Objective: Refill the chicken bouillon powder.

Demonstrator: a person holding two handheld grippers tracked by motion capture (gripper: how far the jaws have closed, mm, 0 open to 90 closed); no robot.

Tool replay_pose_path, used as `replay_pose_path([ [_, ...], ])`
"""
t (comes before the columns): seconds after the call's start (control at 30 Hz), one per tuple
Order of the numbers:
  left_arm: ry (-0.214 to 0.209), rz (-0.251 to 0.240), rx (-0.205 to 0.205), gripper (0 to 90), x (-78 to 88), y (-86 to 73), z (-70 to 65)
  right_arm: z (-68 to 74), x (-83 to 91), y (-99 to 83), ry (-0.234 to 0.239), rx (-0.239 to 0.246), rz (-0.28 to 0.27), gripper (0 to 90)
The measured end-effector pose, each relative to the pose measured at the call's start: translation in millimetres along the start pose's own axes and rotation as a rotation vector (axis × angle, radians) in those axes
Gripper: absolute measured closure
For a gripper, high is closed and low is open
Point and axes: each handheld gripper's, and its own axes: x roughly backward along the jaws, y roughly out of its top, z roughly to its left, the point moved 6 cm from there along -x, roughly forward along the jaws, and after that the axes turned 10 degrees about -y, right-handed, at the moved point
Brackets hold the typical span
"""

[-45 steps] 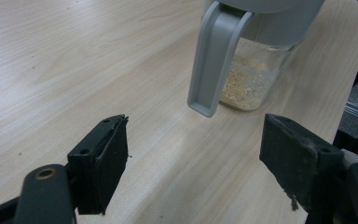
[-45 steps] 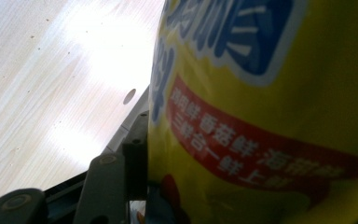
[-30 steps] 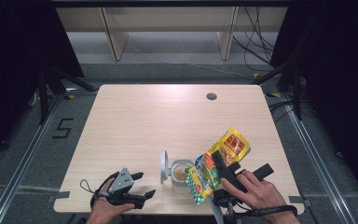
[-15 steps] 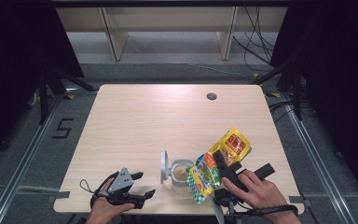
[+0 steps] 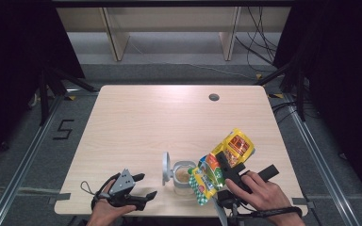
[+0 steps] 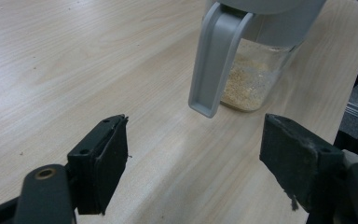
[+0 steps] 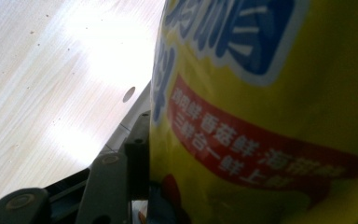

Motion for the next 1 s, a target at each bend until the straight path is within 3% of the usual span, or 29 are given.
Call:
replay_pose_path([
  [0.1, 0.004, -0.007, 0.03, 22.6, -0.1, -0.2, -1.4, -1.5, 0.2, 0.0, -0.015, -0.003, -0.005, 52.2],
  [1.0, 0.006, -0.019, 0.043, 22.6, 0.1, 0.0, 0.5, -0.6, 0.1, -0.5, 0.0, -0.008, -0.007, 52.3],
])
